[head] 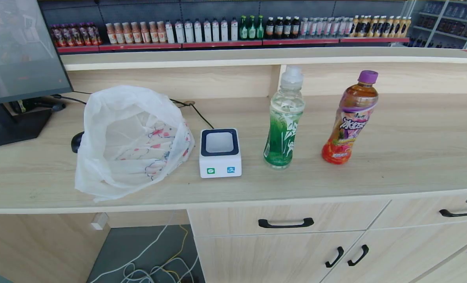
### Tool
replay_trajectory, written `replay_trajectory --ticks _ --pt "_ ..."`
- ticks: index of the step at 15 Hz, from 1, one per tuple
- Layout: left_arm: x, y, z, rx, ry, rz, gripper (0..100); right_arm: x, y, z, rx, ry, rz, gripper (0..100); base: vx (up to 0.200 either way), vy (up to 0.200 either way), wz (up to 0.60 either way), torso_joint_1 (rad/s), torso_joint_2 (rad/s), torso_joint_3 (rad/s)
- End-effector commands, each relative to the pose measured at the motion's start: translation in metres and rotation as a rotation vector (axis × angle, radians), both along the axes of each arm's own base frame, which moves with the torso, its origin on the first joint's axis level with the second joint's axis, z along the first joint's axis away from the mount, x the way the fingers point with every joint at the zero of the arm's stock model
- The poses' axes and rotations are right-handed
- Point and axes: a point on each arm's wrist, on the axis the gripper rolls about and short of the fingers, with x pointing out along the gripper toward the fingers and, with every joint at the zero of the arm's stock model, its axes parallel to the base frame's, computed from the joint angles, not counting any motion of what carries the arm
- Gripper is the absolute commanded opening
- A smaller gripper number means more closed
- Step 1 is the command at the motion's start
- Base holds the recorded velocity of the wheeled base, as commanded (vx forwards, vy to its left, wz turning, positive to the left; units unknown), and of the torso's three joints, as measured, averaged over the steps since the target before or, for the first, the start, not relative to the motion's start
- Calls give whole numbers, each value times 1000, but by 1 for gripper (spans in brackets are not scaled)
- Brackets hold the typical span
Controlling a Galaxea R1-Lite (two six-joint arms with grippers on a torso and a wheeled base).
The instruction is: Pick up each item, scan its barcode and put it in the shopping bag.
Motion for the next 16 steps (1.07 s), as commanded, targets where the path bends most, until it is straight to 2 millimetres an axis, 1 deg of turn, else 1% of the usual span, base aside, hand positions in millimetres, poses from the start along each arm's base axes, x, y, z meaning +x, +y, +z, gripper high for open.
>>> replay_trajectory --ticks 1,5,6,7,8,9,11,14,16 --pt "0 0 0 0 -1 0 100 16 7 1 -17 57 41 100 0 0 0 0 0 0" --pt "0 0 0 0 -1 2 100 35 23 9 -32 94 151 100 0 0 0 0 0 0" --pt "0 0 0 0 -1 0 100 42 34 13 -29 82 220 100 0 0 0 0 0 0" --pt "0 0 0 0 -1 0 100 44 38 15 -26 72 248 100 0 0 0 0 0 0" --pt "0 0 0 0 -1 2 100 49 49 18 -15 59 307 100 0 0 0 0 0 0" --pt "0 0 0 0 -1 0 100 52 54 16 1 61 331 100 0 0 0 0 0 0" --pt "0 0 0 0 -1 0 100 54 59 13 21 70 358 100 0 0 0 0 0 0" --pt "0 0 0 0 -1 2 100 49 67 8 2 83 429 100 0 0 0 0 0 0" --pt "0 0 0 0 -1 0 100 53 71 12 -63 41 425 100 0 0 0 0 0 0"
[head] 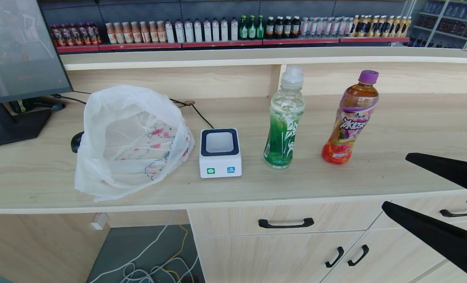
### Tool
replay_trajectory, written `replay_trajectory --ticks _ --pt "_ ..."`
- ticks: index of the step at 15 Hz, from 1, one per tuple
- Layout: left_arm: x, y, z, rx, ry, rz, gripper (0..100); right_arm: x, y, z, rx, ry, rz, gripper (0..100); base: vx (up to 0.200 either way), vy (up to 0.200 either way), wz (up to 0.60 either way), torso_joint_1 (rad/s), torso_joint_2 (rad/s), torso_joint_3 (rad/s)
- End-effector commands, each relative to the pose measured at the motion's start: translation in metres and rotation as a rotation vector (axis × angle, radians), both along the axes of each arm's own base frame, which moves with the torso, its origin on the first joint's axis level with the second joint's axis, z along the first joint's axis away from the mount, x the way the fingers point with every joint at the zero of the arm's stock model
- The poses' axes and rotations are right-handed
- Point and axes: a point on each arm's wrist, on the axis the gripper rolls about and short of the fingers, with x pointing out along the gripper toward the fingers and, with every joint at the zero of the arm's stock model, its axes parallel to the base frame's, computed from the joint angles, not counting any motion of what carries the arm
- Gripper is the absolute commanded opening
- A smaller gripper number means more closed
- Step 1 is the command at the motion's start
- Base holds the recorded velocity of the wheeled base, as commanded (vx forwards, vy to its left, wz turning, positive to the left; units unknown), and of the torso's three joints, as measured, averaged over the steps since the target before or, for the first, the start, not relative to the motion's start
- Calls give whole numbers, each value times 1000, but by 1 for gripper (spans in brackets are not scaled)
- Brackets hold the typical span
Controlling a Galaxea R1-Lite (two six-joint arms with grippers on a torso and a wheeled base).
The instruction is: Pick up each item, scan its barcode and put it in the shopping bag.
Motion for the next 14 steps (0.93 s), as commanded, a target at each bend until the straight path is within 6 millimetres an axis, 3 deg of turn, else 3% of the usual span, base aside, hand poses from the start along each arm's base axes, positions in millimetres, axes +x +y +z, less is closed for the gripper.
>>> replay_trajectory --ticks 1,7,10,14 --pt "0 0 0 0 -1 0 100 4 6 0 -31 -9 13 100 0 0 0 0 0 0" --pt "0 0 0 0 -1 0 100 28 32 13 -122 -66 -57 100 0 0 0 0 0 0" --pt "0 0 0 0 -1 0 100 31 62 9 -103 -68 -119 100 0 0 0 0 0 0" --pt "0 0 0 0 -1 0 100 54 95 -1 -54 -128 -231 100 0 0 0 0 0 0"
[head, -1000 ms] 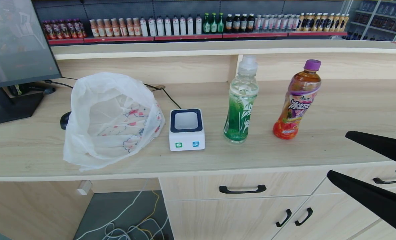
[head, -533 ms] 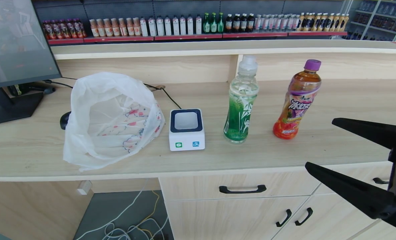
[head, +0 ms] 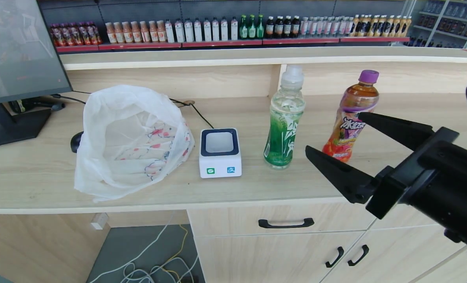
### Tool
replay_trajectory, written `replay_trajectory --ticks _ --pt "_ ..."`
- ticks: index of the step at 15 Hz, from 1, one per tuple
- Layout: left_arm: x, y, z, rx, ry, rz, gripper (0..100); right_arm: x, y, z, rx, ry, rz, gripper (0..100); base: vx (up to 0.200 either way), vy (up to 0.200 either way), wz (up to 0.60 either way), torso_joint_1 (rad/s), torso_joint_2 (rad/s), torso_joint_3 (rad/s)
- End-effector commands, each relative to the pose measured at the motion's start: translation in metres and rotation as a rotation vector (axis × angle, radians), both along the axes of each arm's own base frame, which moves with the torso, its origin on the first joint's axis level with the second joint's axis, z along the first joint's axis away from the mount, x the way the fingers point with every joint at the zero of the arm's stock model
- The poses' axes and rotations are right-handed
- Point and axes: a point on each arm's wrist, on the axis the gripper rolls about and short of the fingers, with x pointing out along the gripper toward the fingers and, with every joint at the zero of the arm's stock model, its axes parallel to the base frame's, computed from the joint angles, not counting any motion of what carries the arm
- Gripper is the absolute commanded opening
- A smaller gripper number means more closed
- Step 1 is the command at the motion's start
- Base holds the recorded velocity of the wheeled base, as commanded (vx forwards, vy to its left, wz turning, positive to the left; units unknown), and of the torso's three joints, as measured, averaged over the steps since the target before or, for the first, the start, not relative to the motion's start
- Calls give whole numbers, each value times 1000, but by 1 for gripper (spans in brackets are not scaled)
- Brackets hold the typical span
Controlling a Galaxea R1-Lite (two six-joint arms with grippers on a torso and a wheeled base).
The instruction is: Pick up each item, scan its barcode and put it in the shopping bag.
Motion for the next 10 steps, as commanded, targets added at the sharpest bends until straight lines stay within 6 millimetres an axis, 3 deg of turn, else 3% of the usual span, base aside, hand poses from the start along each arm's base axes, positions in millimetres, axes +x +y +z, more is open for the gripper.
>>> replay_trajectory --ticks 1,5,10 --pt "0 0 0 -1 -1 2 100 25 31 -21 1 -10 -82 100 0 0 0 0 0 0" --pt "0 0 0 -1 -1 0 100 48 54 -39 136 -59 -203 100 0 0 0 0 0 0" --pt "0 0 0 -1 -1 2 100 62 49 -47 157 -55 -275 100 0 0 0 0 0 0"
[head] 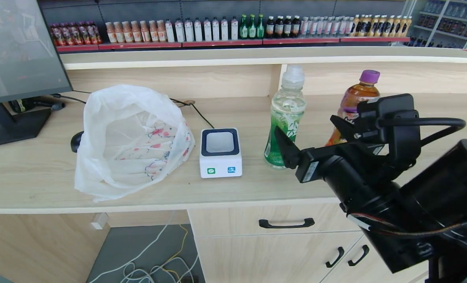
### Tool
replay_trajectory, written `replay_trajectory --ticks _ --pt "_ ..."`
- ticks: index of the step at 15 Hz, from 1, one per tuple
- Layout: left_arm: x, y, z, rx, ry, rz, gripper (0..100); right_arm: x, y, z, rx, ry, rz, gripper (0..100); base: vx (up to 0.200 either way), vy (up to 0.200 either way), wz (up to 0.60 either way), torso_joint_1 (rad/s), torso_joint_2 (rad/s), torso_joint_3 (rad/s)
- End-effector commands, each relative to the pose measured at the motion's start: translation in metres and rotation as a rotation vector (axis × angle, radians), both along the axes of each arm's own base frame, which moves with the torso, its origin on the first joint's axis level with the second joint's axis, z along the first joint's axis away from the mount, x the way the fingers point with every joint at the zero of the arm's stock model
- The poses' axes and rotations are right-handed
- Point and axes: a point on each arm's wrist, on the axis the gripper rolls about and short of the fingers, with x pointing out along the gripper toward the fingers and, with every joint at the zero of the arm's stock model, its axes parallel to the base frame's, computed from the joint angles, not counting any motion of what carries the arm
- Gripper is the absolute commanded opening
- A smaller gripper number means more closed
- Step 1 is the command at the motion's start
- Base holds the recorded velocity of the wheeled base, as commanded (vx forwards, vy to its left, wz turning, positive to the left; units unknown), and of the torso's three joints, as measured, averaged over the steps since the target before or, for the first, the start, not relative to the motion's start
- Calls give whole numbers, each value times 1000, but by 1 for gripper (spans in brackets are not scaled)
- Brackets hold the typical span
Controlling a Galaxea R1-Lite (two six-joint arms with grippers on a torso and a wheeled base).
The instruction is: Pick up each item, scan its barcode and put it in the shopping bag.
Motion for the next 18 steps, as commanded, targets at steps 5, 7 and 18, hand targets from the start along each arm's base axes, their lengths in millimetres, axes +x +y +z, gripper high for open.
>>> replay_trajectory --ticks 5,7,18 --pt "0 0 0 0 -1 2 100 19 0 -16 -8 39 -3 100 0 0 0 0 0 0" --pt "0 0 0 0 -1 2 100 22 -1 -19 -6 49 -10 100 0 0 0 0 0 0" --pt "0 0 0 0 -1 0 100 54 -12 -27 -21 48 1 100 0 0 0 0 0 0"
